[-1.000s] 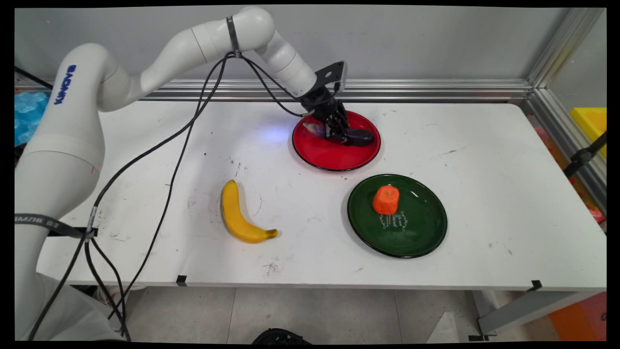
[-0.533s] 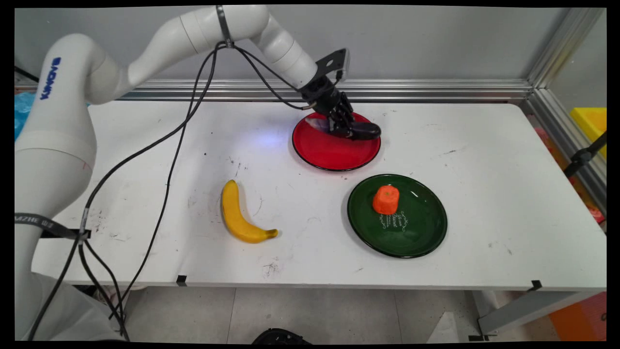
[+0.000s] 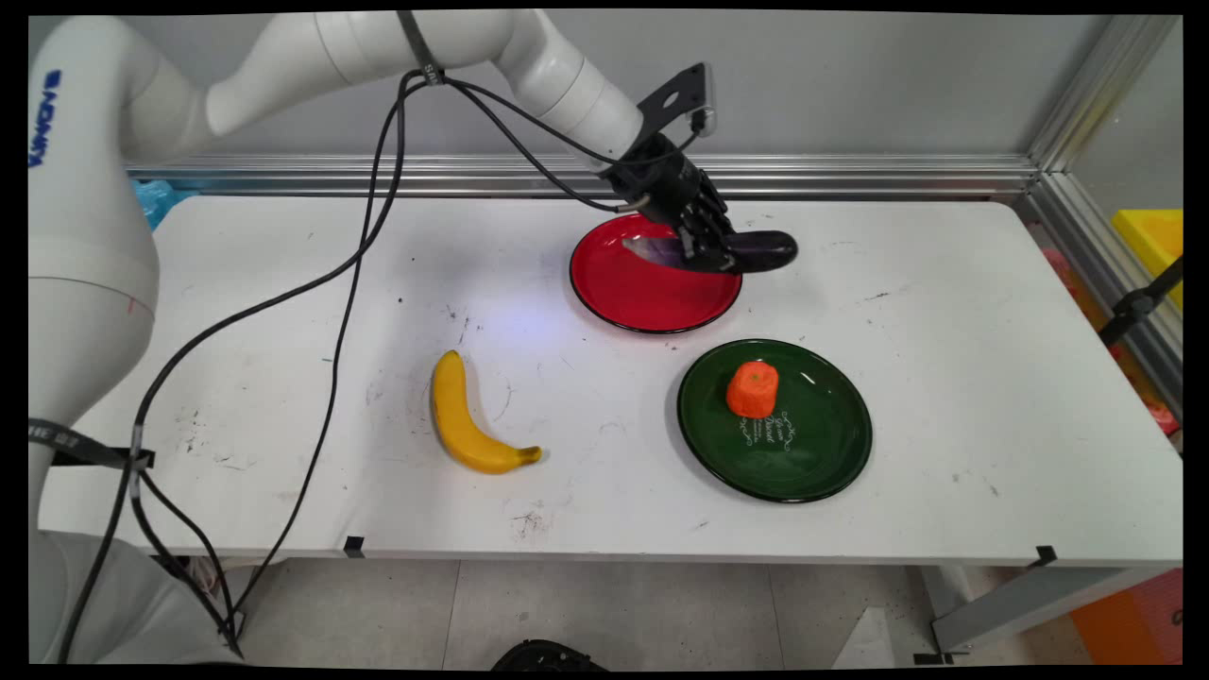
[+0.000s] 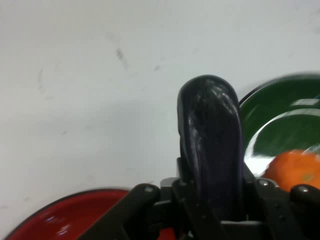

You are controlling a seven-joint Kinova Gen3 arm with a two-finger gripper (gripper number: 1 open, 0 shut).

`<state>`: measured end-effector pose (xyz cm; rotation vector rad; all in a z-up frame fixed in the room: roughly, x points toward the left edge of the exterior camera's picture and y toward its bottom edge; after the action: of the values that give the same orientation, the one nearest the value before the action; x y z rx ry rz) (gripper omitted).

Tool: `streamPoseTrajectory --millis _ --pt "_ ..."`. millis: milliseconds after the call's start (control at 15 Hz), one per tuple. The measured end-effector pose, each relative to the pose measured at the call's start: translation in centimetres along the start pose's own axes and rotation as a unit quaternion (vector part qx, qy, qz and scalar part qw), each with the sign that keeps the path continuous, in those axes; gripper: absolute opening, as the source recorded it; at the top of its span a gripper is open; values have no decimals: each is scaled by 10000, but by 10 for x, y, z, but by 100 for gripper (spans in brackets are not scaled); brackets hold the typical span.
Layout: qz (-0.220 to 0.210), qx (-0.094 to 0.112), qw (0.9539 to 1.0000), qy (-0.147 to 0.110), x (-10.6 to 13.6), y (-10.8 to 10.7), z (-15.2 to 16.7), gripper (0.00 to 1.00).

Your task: Place the picked object on the green plate

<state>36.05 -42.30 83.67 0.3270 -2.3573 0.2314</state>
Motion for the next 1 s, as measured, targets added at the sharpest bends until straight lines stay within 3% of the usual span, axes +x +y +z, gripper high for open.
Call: streamPoseTrajectory --millis 467,1000 --pt "-398 -57 9991 106 20 83 8 0" --pt "-544 -80 9984 118 21 139 32 0"
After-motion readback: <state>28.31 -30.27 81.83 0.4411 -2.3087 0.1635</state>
